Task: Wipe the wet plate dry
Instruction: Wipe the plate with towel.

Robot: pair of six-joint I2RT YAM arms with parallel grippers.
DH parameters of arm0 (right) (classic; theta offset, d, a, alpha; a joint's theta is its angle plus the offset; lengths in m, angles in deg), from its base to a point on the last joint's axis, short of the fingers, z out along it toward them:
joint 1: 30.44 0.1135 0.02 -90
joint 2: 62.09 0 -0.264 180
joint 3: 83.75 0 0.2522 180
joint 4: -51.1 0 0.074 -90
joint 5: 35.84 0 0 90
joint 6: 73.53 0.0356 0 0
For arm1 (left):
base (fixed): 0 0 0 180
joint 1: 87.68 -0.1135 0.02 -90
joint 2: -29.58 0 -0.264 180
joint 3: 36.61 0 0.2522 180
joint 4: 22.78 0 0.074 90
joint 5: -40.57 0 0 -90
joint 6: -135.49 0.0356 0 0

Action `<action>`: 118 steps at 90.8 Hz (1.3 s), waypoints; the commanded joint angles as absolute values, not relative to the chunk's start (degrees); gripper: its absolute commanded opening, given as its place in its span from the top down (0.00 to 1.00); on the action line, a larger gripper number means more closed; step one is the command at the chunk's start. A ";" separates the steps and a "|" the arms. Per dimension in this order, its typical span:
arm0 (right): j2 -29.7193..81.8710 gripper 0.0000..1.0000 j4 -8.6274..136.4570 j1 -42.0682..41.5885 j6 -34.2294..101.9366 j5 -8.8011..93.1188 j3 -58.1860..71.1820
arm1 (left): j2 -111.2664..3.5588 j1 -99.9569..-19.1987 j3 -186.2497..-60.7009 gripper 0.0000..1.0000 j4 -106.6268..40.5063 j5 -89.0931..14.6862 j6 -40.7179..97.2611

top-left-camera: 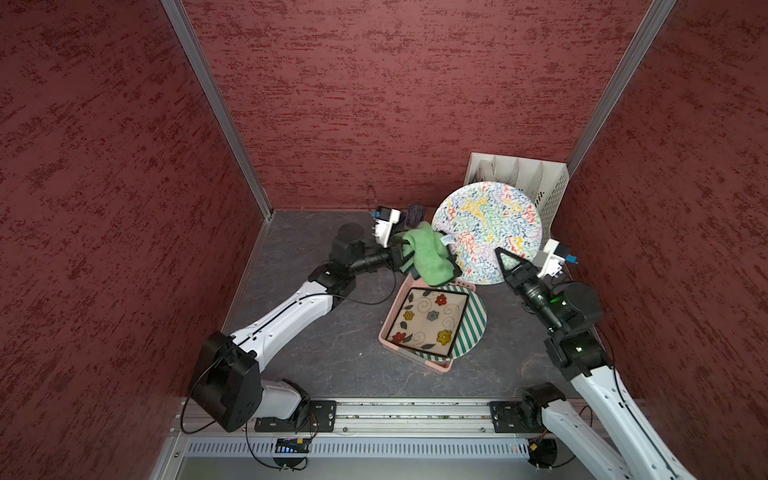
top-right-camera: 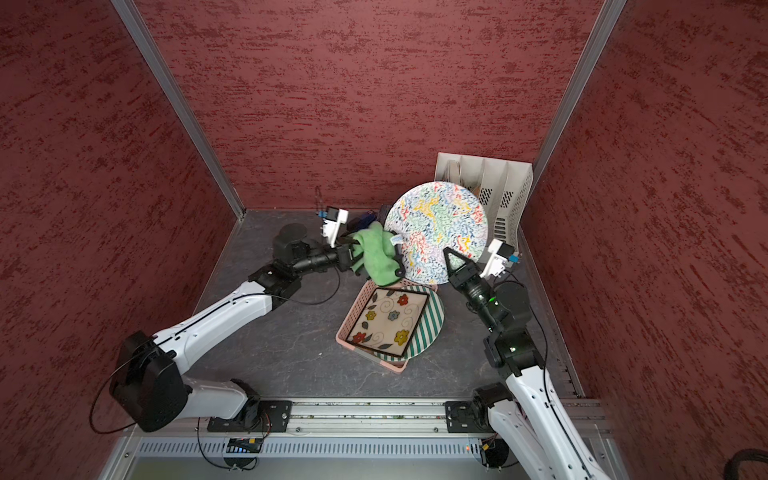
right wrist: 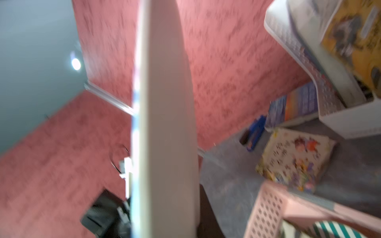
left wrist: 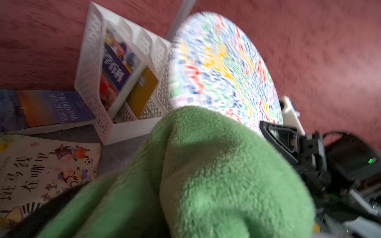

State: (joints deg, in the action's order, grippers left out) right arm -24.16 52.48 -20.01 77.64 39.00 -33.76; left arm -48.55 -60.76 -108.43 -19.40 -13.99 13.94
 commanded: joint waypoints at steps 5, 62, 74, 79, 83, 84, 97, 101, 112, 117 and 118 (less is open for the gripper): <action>-20.22 1.00 18.25 -23.30 94.86 23.25 -31.53 | -47.54 -65.63 -106.95 1.00 9.27 -2.08 -8.99; -15.09 1.00 7.39 -13.98 98.93 16.61 -37.24 | -63.18 -57.97 -123.57 1.00 42.62 -1.25 -40.60; -9.42 1.00 5.06 -8.06 96.83 18.00 -33.13 | -64.93 -51.77 -125.62 1.00 42.70 -2.61 -40.17; -6.13 1.00 3.33 -7.39 97.17 18.68 -30.37 | -65.78 -48.45 -125.72 1.00 41.70 -2.77 -38.62; -4.26 1.00 2.22 -7.51 98.13 19.79 -28.11 | -66.52 -46.31 -125.46 1.00 41.07 -2.50 -37.57; -3.73 1.00 2.12 -7.68 98.30 20.28 -27.43 | -66.68 -45.99 -125.32 1.00 40.98 -2.41 -37.39; -2.60 1.00 8.92 -15.38 100.84 25.13 -22.93 | -66.39 -46.72 -119.37 1.00 44.39 -4.31 -38.24; -2.68 1.00 9.20 -18.58 101.96 25.12 -23.45 | -65.15 -48.02 -117.61 1.00 44.40 -5.01 -38.25; -2.50 1.00 6.21 -17.95 101.36 18.50 -25.44 | -61.22 -52.13 -118.01 1.00 43.20 -4.61 -38.40; -3.43 1.00 5.67 -13.51 98.72 17.15 -28.12 | -60.44 -53.52 -120.06 1.00 41.30 -4.02 -37.67; -3.76 1.00 5.69 -12.31 97.85 17.11 -28.62 | -60.35 -53.64 -120.51 1.00 40.88 -3.92 -37.44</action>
